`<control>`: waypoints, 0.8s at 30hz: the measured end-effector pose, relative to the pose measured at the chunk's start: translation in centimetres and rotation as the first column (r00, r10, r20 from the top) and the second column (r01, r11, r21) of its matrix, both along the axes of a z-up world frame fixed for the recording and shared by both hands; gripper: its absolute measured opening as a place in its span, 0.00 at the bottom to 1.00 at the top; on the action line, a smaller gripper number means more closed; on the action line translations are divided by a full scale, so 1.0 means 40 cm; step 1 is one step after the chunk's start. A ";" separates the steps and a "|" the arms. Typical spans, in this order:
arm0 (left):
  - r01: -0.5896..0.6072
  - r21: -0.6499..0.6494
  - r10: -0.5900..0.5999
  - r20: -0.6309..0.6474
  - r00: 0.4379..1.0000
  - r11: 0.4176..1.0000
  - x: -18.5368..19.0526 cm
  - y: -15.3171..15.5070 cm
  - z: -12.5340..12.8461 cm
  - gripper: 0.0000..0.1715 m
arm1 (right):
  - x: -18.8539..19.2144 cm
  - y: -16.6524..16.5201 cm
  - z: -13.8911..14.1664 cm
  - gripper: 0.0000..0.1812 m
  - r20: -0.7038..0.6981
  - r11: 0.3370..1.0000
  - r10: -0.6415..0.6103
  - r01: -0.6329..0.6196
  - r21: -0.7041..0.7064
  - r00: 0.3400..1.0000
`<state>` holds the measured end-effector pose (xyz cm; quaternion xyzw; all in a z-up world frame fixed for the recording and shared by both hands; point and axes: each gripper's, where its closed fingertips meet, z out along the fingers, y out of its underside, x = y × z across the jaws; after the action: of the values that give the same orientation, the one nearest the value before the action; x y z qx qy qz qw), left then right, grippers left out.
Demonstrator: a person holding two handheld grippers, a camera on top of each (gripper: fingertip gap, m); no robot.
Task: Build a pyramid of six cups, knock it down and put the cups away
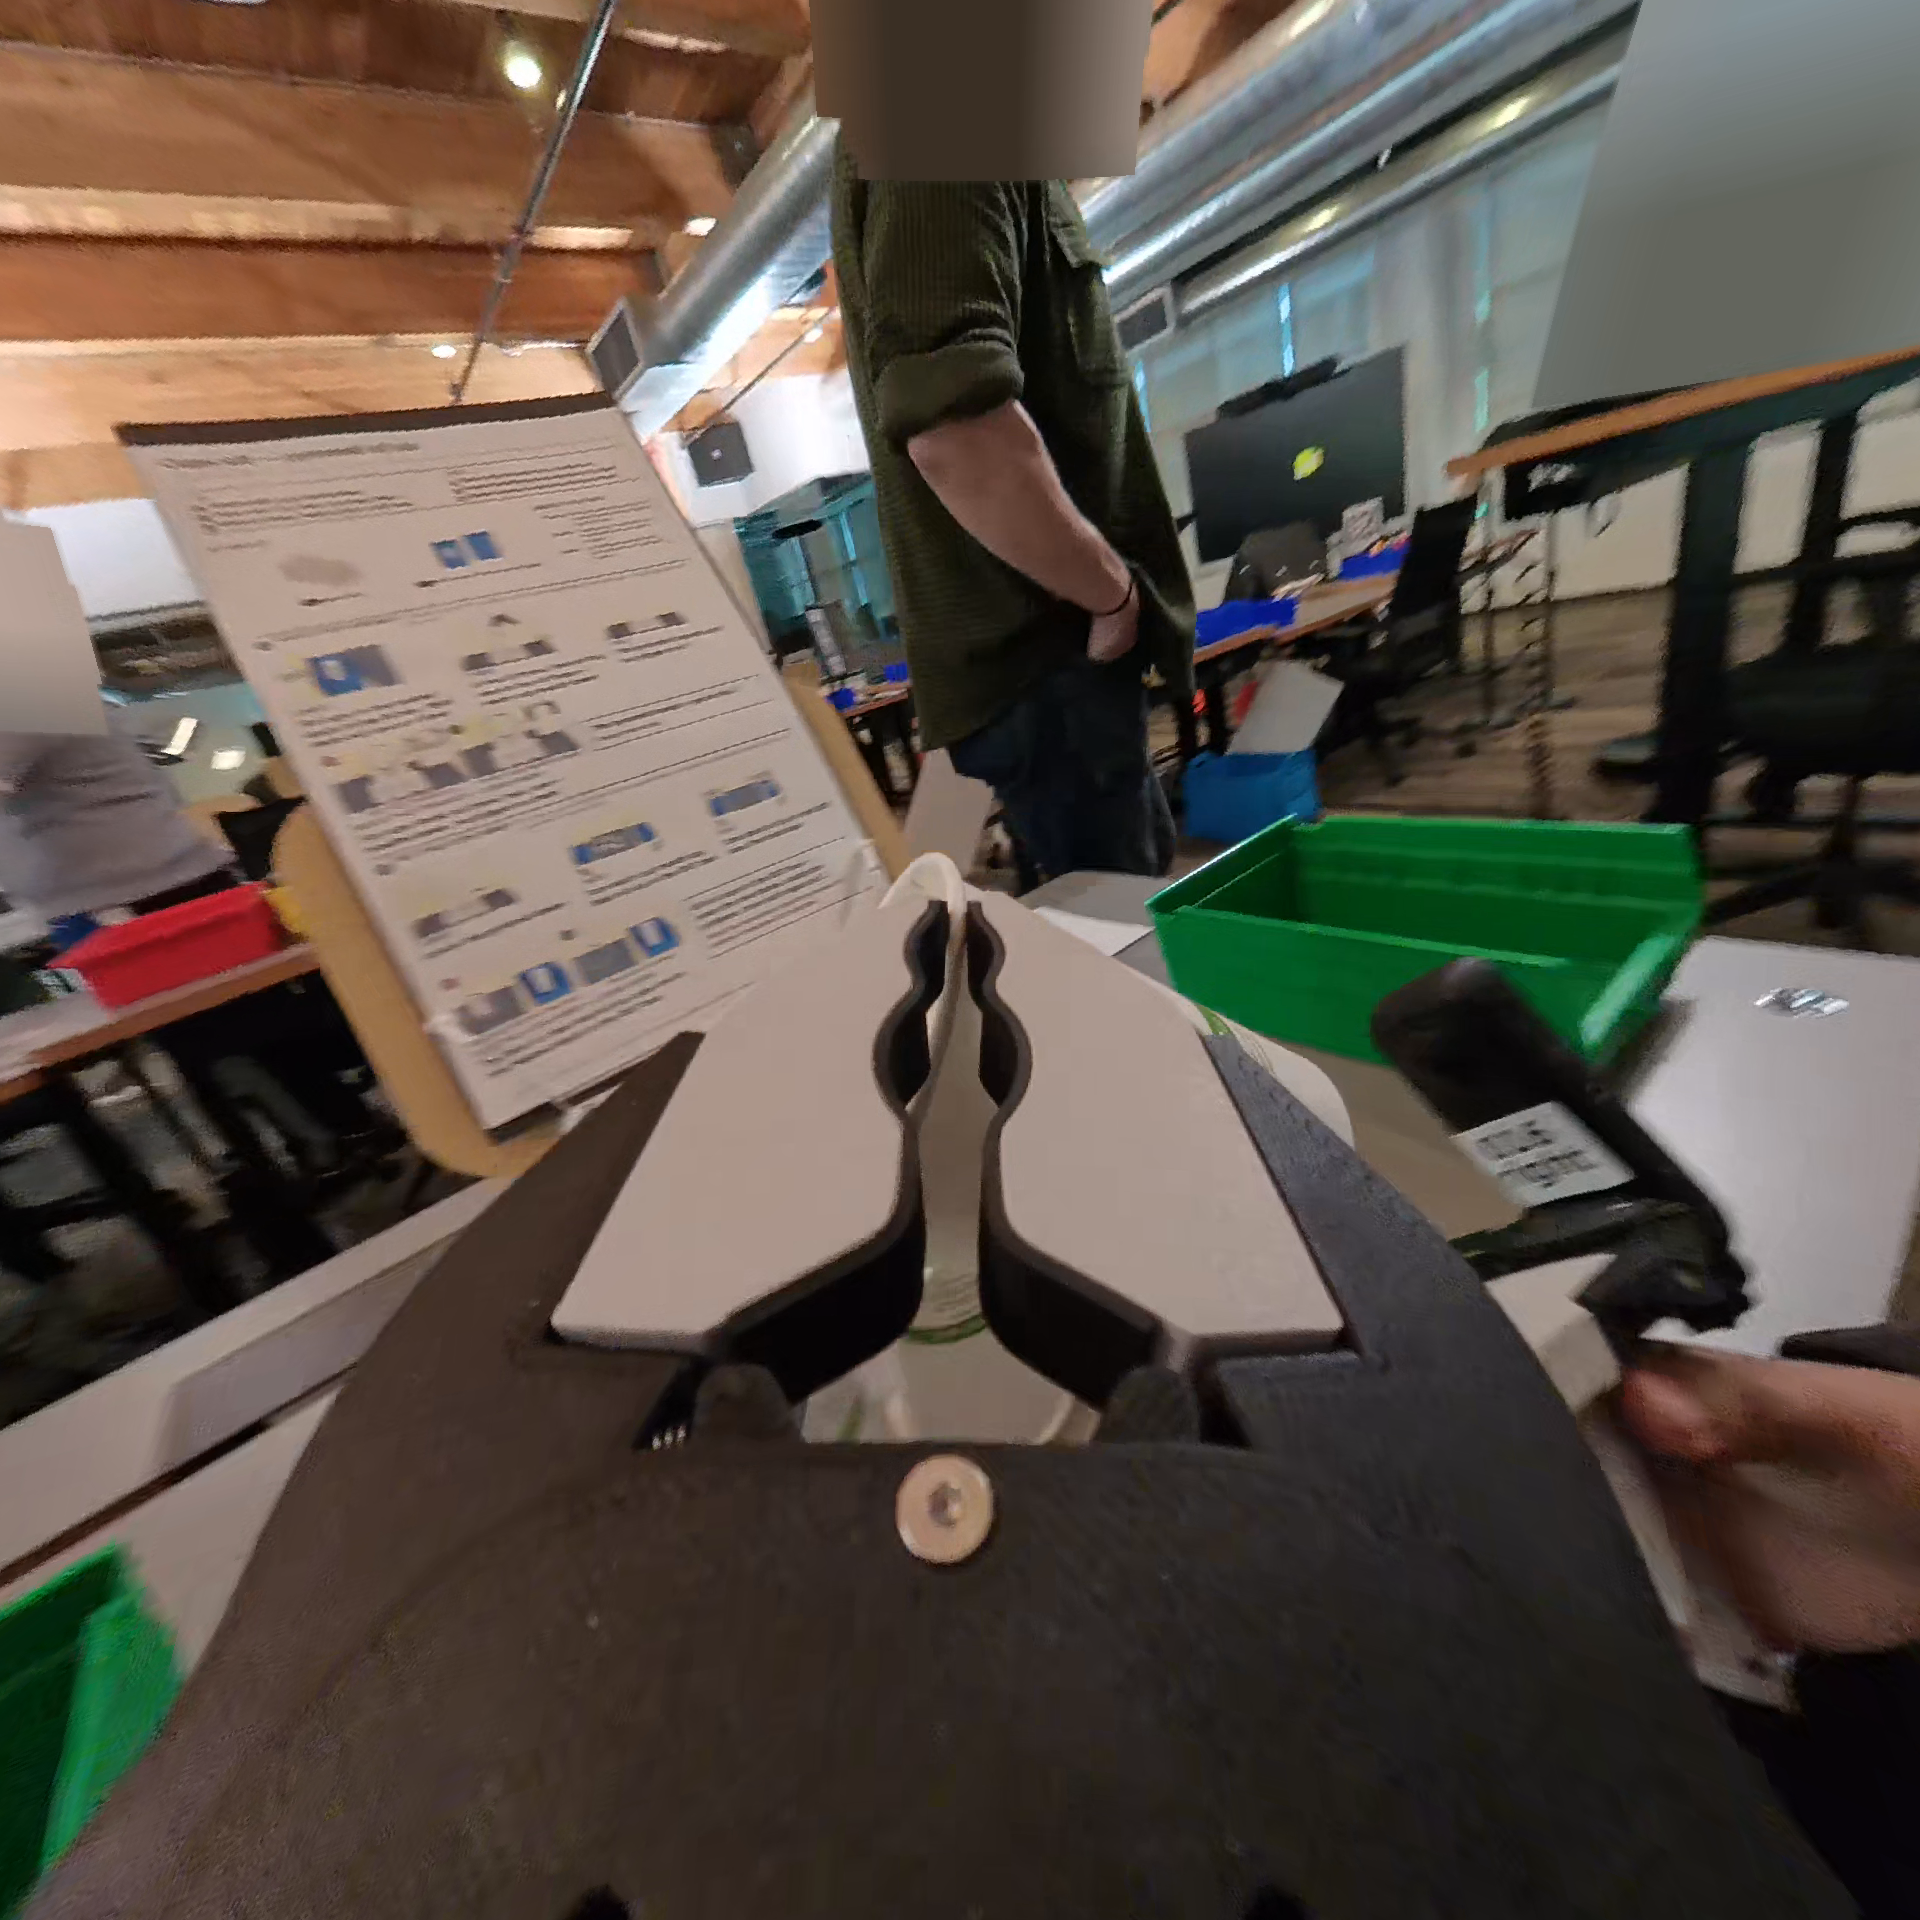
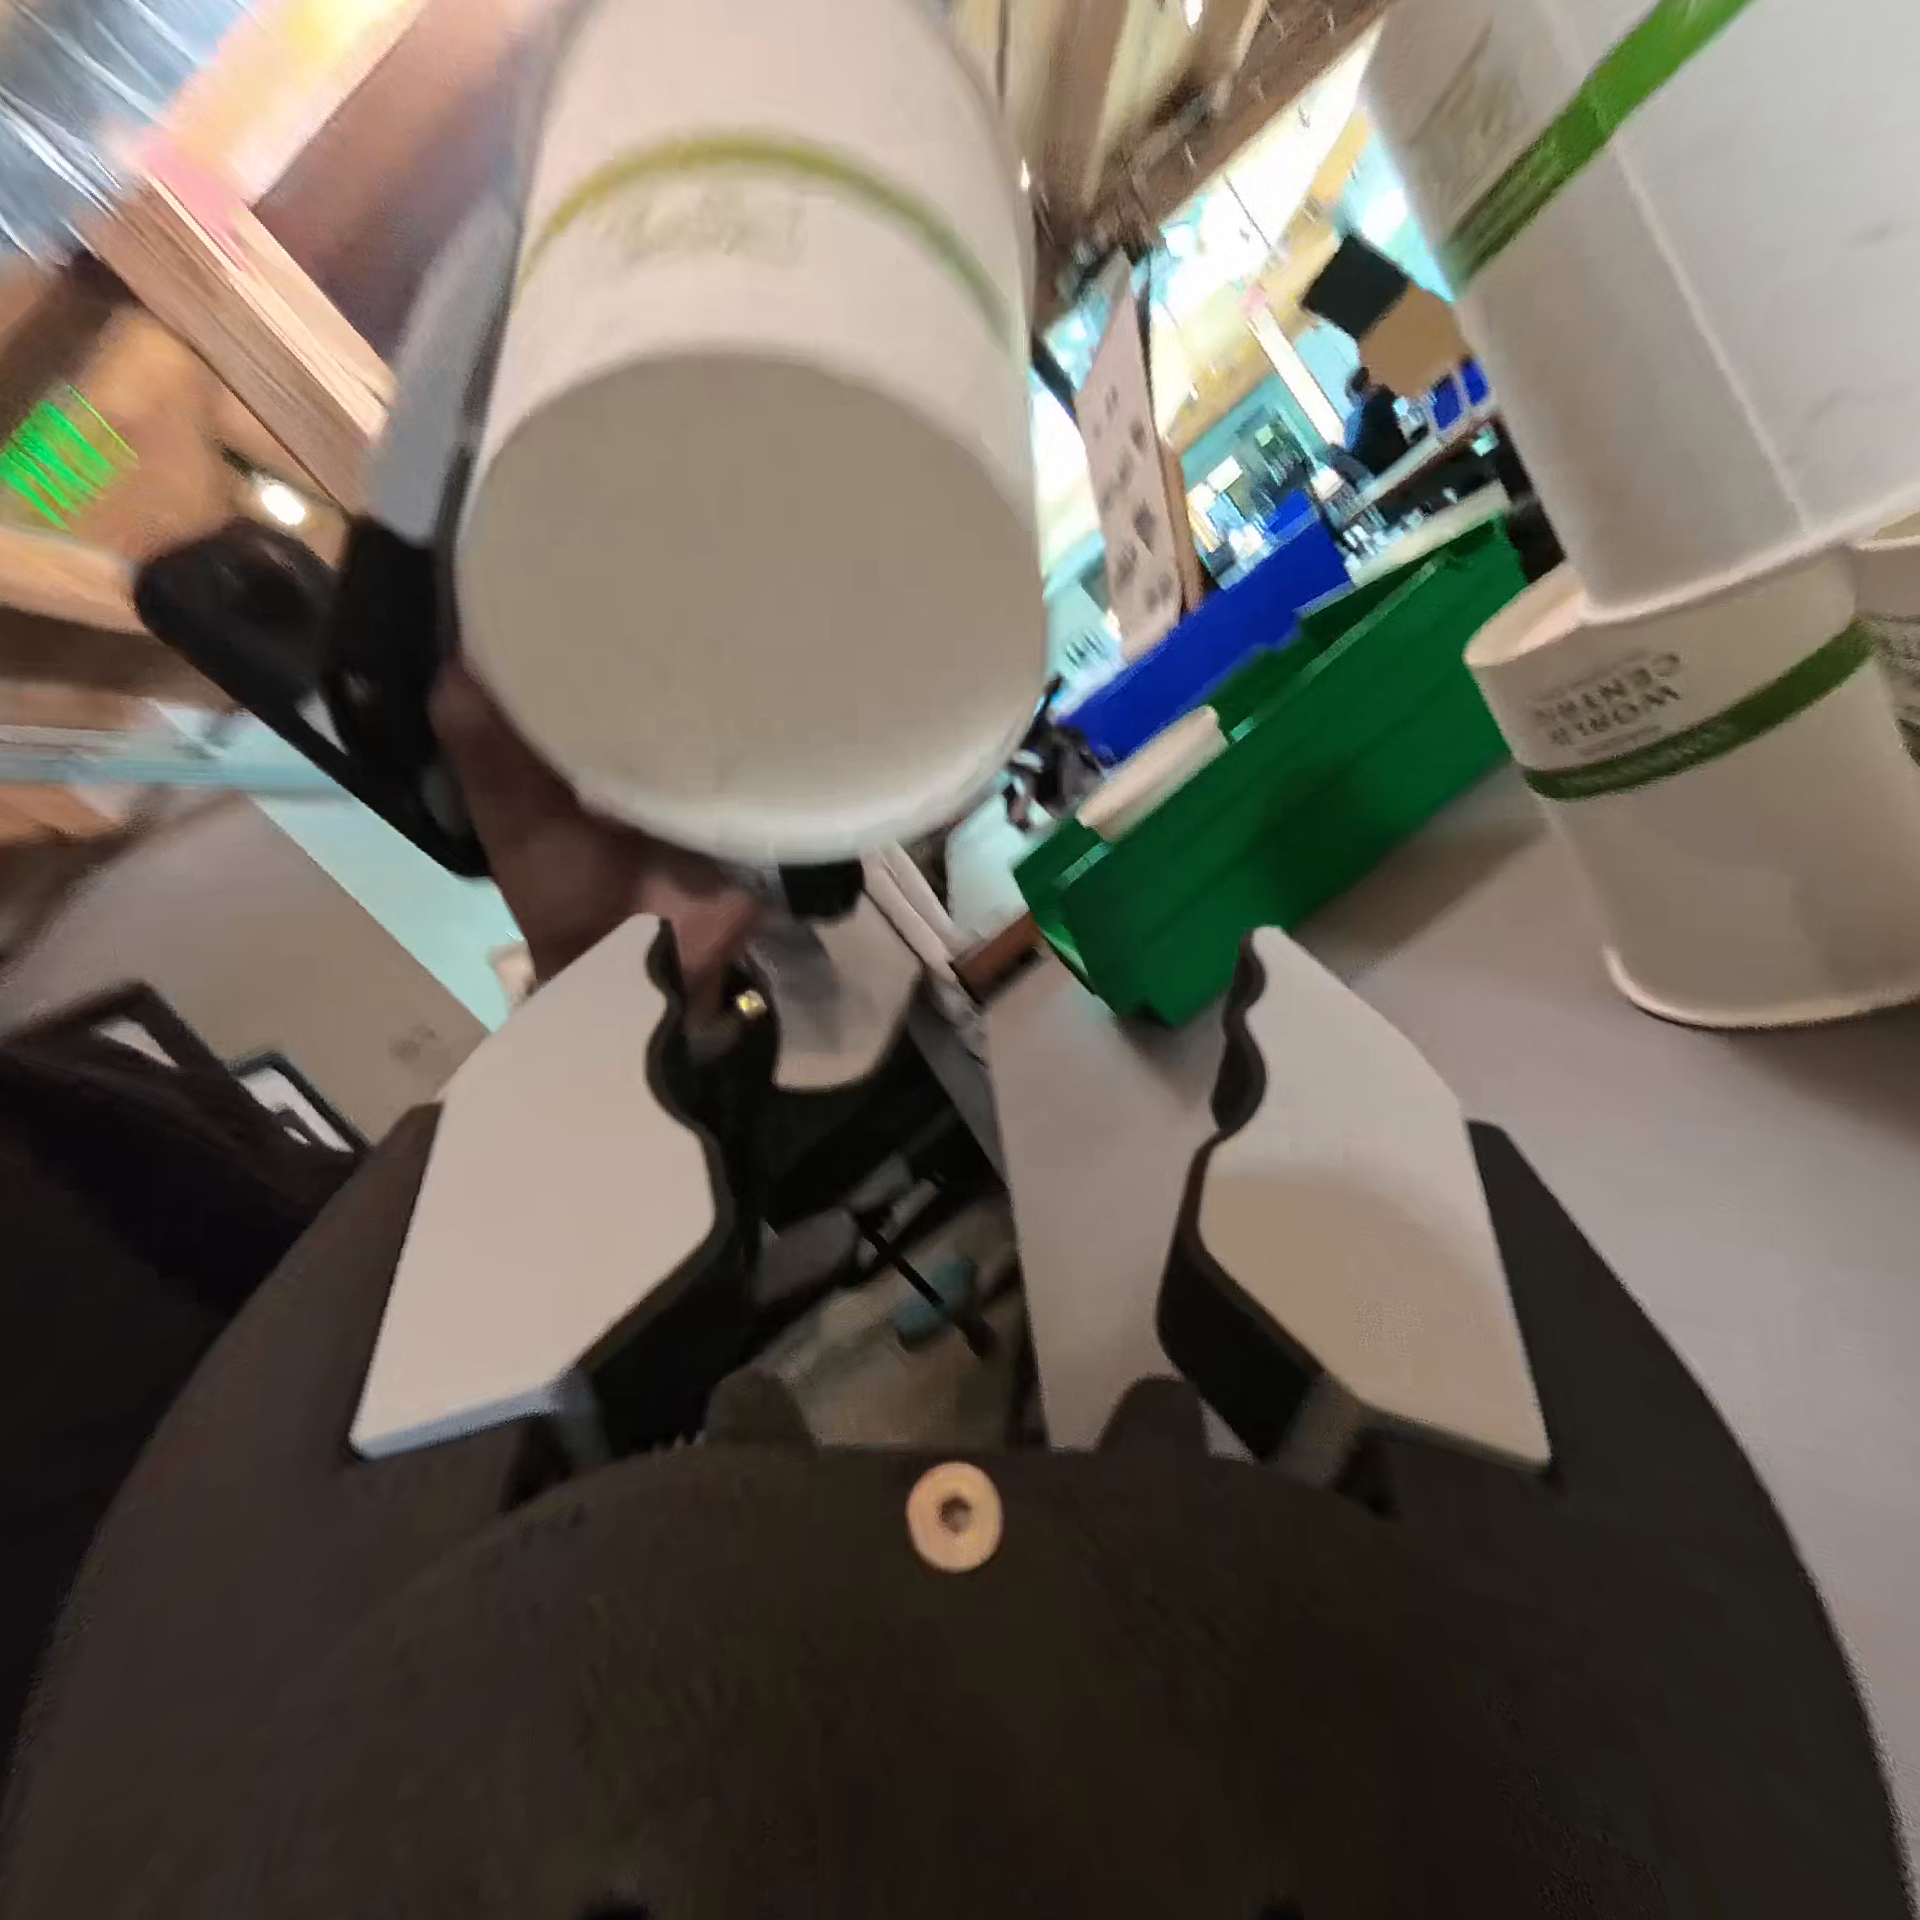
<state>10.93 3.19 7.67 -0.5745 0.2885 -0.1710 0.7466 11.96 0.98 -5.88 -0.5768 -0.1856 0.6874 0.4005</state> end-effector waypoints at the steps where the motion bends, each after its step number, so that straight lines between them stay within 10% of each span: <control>1: 0.020 -0.006 -0.020 0.028 0.999 1.000 0.017 -0.009 -0.002 0.02 | 0.015 0.003 0.020 0.56 -0.063 1.000 -0.002 0.001 -0.014 0.998; 14: 0.202 -0.194 -0.152 0.245 0.958 0.960 0.141 -0.009 -0.193 0.03 | 0.301 0.158 0.108 0.45 -0.350 0.915 -0.397 0.395 -0.081 0.848; 24: 0.461 -0.399 -0.263 0.458 0.849 0.793 0.203 -0.017 -0.359 0.02 | 0.361 0.200 0.099 0.44 -0.364 0.887 -0.459 0.443 -0.131 0.811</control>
<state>19.06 2.53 -6.69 -0.6342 0.1918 -0.4890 0.5673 26.41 8.99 -1.92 -0.4658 0.0523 0.6758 0.5688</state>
